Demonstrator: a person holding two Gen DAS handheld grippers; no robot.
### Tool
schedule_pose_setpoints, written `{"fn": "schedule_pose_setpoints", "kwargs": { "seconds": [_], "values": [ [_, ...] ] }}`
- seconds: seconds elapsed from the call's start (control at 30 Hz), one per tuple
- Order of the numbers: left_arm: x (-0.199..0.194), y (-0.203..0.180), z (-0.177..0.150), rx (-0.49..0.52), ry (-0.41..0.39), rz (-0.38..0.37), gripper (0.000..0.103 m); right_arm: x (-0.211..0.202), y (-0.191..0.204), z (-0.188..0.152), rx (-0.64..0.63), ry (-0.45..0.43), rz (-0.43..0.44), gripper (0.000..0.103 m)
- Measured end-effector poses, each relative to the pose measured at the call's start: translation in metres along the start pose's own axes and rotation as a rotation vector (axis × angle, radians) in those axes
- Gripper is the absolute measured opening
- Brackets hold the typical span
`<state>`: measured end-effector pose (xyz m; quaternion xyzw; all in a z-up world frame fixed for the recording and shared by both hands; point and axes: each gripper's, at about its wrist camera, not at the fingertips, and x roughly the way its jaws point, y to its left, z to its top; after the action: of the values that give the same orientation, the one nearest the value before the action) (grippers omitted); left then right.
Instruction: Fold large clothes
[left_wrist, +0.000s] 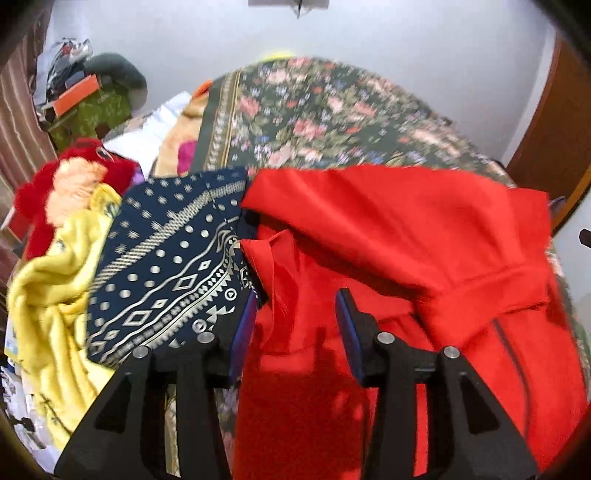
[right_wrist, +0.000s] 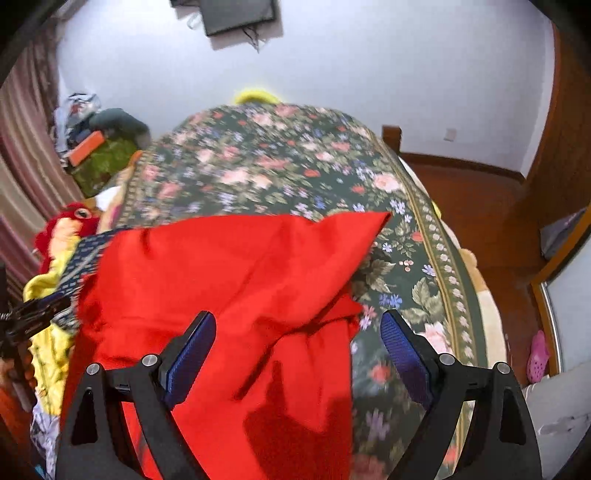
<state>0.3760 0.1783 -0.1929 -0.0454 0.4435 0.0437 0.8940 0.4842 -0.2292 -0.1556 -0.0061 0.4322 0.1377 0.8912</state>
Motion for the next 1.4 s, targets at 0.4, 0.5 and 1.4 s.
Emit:
{"fn": "schedule_pose_setpoints", "kwargs": {
  "seconds": [0.4, 0.5, 1.4],
  "values": [
    [-0.098, -0.008, -0.057, 0.043, -0.049, -0.059, 0.059, -0.115, 0.026, -0.072, -0.085, -0.049, 0.031, 0.089],
    [-0.103, -0.004, -0.078, 0.033, -0.025, -0.075, 0.061, -0.124, 0.024, -0.096, -0.080, -0.035, 0.020, 0.089],
    [-0.046, 0.026, -0.215, -0.201, 0.252, -0.286, 0.029, -0.086, 0.007, -0.225, 0.034, 0.188, 0.132, 0.060]
  ]
}}
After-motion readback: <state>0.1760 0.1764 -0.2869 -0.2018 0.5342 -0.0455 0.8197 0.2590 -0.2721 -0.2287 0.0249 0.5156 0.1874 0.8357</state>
